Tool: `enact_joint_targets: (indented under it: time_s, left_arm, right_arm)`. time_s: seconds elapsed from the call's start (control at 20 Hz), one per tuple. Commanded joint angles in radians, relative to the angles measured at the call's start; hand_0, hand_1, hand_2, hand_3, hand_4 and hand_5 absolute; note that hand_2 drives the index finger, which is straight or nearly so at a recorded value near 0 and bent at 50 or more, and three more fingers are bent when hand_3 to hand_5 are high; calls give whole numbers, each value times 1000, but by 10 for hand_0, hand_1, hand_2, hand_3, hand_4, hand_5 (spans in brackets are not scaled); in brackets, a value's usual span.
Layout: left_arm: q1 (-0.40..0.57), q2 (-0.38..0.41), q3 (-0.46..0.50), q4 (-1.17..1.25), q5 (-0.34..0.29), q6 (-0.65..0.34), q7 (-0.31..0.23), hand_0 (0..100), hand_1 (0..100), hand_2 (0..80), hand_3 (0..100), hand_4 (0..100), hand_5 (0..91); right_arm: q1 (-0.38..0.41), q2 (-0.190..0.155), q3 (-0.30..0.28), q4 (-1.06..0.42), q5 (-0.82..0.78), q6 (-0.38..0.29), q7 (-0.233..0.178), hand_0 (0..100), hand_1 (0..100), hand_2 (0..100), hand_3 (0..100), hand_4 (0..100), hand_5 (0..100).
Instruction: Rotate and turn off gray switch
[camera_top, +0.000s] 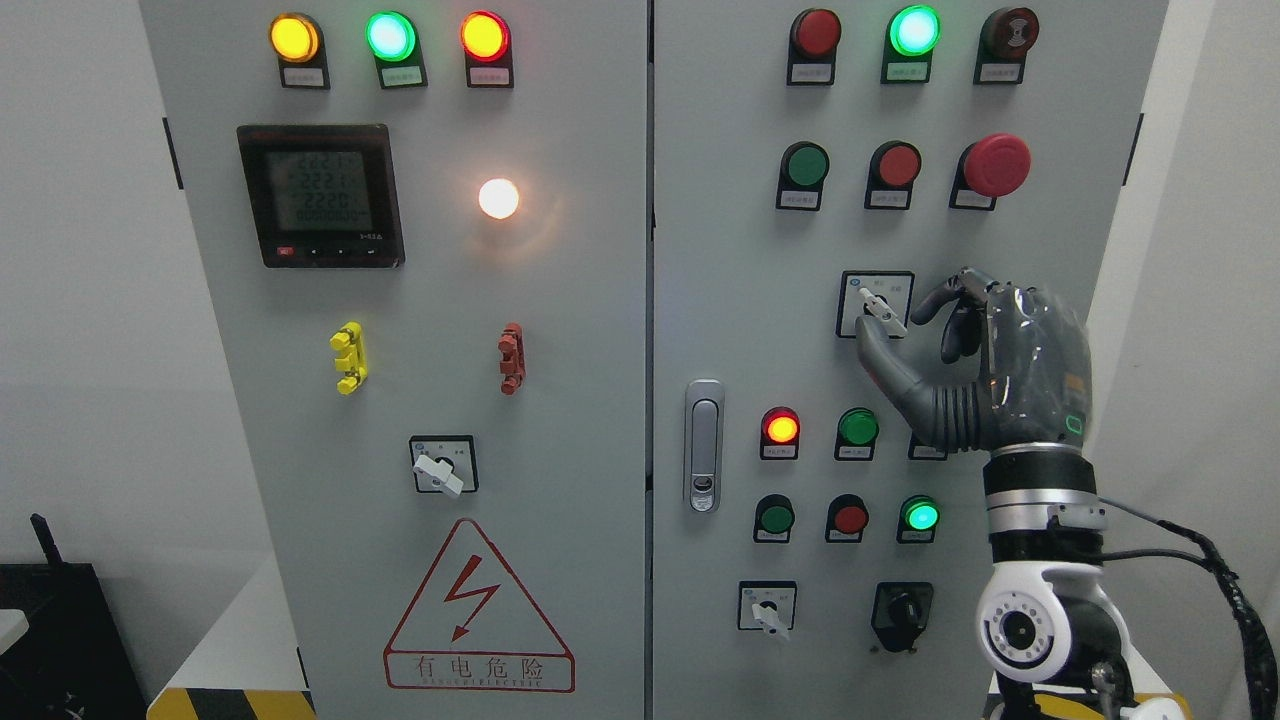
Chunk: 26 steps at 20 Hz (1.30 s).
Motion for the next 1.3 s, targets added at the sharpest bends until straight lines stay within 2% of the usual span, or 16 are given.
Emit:
enact_joint_targets:
  time_s: [0.0,0.95,1.25]
  left_arm:
    - [-9,-1,8,-25,20,0,0,120,389,0,0,0,0]
    - [-9,-1,8,-25,20,0,0,120,389,0,0,0,0]
    - [-9,-1,8,-25,20,0,0,120,389,0,0,0,0]
  right_arm:
    - [-4,35,24,3,2,-1,0,131,390,620,955,931,1000]
    - [-12,35,24,8,5,0,2,158,410,652,969,940,1000]
    - [-18,37,24,16,26,19,2,158,419,659,970,941,1000]
